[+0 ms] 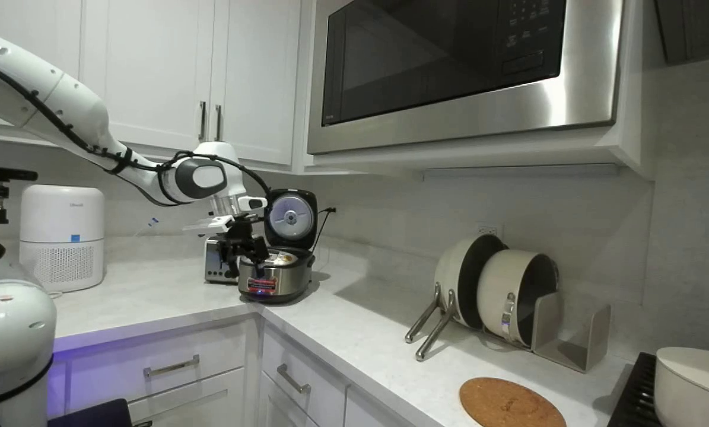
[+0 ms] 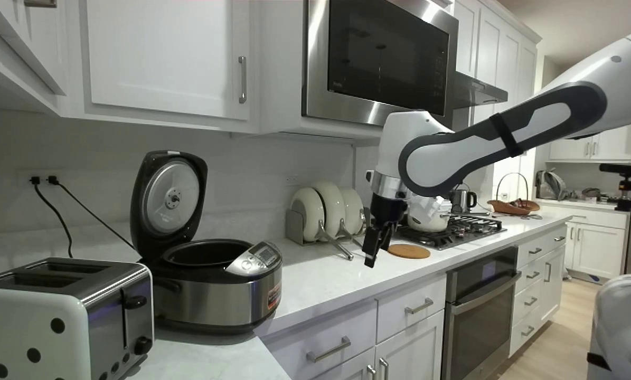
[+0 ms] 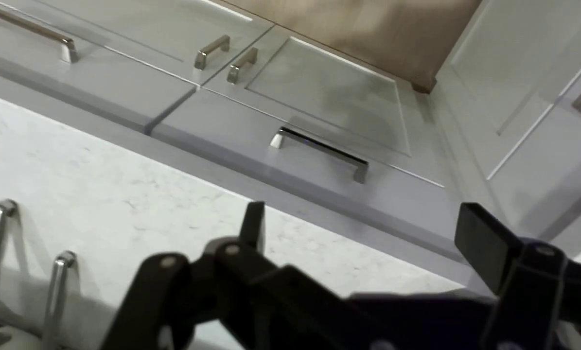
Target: Push the black lever of the bread toaster down
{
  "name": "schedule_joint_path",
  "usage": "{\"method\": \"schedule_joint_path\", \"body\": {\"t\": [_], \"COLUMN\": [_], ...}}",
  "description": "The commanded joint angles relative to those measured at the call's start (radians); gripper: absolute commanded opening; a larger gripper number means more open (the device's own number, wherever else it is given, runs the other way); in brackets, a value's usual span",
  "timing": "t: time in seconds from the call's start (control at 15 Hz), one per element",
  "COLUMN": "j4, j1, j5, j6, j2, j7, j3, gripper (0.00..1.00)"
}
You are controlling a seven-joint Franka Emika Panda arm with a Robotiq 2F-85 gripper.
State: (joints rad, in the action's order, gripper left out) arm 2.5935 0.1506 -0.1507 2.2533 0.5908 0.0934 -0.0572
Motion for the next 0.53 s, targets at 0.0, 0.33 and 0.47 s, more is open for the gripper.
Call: {"method": "schedule_joint_path", "body": {"t": [0.0,0.33,0.47], "j4": [0.011,0.011,0.009], "j1": [0.097,0.201,0.236], "j5": [0.105,0.212,0.24], "j6": [0.031,0.09,0.117], "j2": [-0.006,-0.048,-0.068], "j7": [0.102,0.176,0.196], "j3": [0.001,-0.023,-0.034], "gripper": [1.0,1.0,1.0]}}
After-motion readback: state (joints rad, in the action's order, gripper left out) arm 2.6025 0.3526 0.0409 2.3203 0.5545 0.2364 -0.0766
